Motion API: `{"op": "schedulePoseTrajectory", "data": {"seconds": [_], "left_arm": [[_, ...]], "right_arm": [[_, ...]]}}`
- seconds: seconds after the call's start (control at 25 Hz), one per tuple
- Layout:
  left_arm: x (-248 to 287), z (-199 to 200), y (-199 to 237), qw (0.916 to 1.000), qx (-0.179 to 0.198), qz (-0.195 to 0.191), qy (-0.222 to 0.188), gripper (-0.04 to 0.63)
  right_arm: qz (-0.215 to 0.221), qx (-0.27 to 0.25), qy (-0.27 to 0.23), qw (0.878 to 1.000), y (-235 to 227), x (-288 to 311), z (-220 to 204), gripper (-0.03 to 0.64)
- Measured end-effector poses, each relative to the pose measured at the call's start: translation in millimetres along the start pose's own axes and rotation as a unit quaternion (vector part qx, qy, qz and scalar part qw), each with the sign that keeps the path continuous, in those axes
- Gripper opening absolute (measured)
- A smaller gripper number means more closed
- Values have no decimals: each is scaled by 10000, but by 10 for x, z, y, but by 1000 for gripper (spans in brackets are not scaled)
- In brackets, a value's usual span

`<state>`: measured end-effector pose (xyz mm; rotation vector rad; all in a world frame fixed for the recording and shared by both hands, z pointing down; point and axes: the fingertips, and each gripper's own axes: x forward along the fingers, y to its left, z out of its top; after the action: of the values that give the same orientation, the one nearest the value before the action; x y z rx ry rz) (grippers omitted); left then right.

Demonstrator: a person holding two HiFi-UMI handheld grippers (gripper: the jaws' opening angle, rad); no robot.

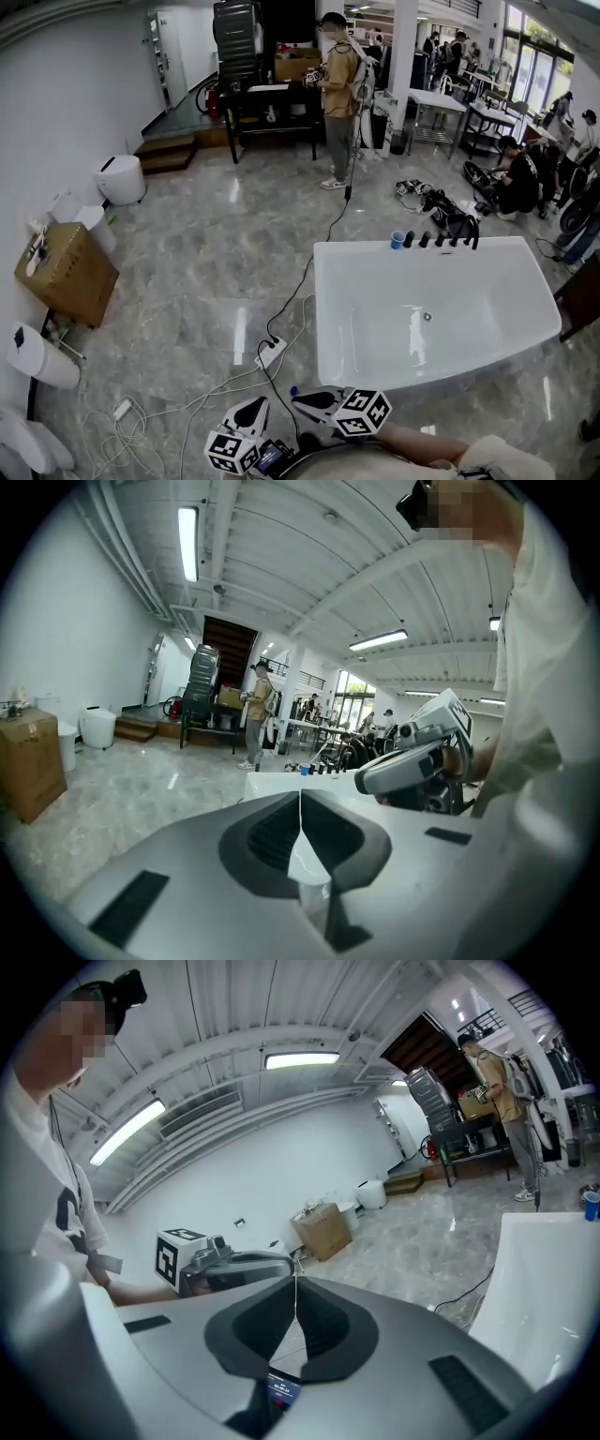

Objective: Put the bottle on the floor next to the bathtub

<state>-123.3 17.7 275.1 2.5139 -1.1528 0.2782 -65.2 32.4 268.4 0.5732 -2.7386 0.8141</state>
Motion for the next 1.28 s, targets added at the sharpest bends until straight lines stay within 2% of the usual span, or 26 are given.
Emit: {"op": "schedulePoseTrajectory", "data": {"seconds": [0.12, 0.24, 0.4, 0.52, 0.64, 0.8, 0.96, 1.04, 1.16, 1.28], "left_arm": [[69, 125, -113, 9998, 66, 60, -167, 52], [176, 239, -296, 9994, -50, 74, -344, 52], [386, 204, -643, 9997, -70, 40, -244, 52], [530, 104, -982, 9998, 158, -120, -38, 52], [654, 110, -1323, 9981, 486, -376, -18, 52], [762, 170, -1679, 9950, 811, -531, -239, 52], [806, 306, -2097, 9917, 976, -704, -447, 52], [742, 293, -2226, 9925, 986, -562, -444, 52], [619, 315, -2170, 9941, 916, -173, -552, 52], [430, 352, -2126, 9945, 803, -4, -676, 52]], "right_arm": [[61, 59, -170, 9998, -45, -205, 0, 28], [52, 32, -266, 9996, -102, -476, -42, 28], [-135, 50, -471, 9988, -197, -879, -135, 28], [-363, 148, -575, 9976, -284, -1193, -241, 28], [-550, 78, -603, 9966, -341, -1476, -350, 28], [-686, -176, -770, 9945, -363, -1773, -474, 28], [-543, -343, -934, 9936, -301, -2105, -436, 28], [-405, -354, -923, 9943, -215, -2225, -467, 28], [-384, -591, -738, 9948, -165, -2224, -513, 28], [-280, -695, -605, 9954, -112, -2158, -571, 28]]}}
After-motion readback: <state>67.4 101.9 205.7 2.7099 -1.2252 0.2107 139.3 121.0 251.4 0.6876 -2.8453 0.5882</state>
